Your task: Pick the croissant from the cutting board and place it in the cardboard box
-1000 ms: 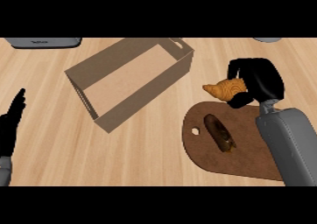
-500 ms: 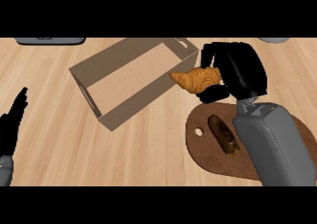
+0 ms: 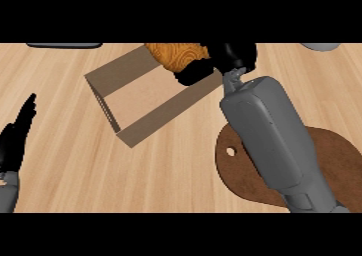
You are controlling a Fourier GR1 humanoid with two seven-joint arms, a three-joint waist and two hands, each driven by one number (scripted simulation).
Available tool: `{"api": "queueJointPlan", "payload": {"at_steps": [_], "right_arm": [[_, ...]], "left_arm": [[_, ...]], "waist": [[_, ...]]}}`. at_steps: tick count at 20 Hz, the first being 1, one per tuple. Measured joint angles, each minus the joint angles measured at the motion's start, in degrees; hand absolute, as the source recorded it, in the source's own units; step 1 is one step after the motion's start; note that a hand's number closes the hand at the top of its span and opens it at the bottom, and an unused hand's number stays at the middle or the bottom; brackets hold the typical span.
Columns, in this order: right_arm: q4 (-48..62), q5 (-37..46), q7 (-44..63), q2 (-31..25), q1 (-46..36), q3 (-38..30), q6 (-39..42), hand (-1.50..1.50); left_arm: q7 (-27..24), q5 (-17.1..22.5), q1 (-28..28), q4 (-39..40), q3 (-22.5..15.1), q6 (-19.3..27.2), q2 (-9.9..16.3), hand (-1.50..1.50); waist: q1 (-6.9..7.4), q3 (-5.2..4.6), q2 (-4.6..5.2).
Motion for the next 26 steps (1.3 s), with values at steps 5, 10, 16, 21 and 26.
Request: {"api": "queueJointPlan", "payload": {"at_steps": [5,10,16,21,26], "right_arm": [[14.33,-5.74,0.47,0.53,-9.57,-2.32,-5.94,1.50],[28.71,-10.03,-3.26,0.69,-16.00,-3.37,-11.68,1.50],[42.22,-12.00,-5.91,0.75,-21.10,-3.14,-17.51,1.50],[49.44,-14.61,-5.55,0.76,-22.26,-4.17,-21.93,-1.50],[53.90,-18.60,-7.09,0.77,-22.88,-6.35,-22.85,-1.50]], "left_arm": [[-0.96,-1.09,-1.16,1.51,-0.70,0.30,-0.98,0.00],[-0.57,-1.31,-2.55,1.49,-1.07,-0.48,-1.10,0.00],[-0.25,-1.52,-3.84,1.26,-1.49,-0.97,-1.48,0.00],[0.79,-1.77,-5.70,0.73,-1.89,-1.46,-1.47,0.00],[0.42,-2.40,-5.85,1.29,-2.52,-0.91,-2.49,0.00]], "waist": [[0.79,-0.03,0.36],[1.89,-0.04,0.74],[3.37,-0.07,1.30],[4.64,-0.07,1.76],[5.37,-0.05,2.13]]}}
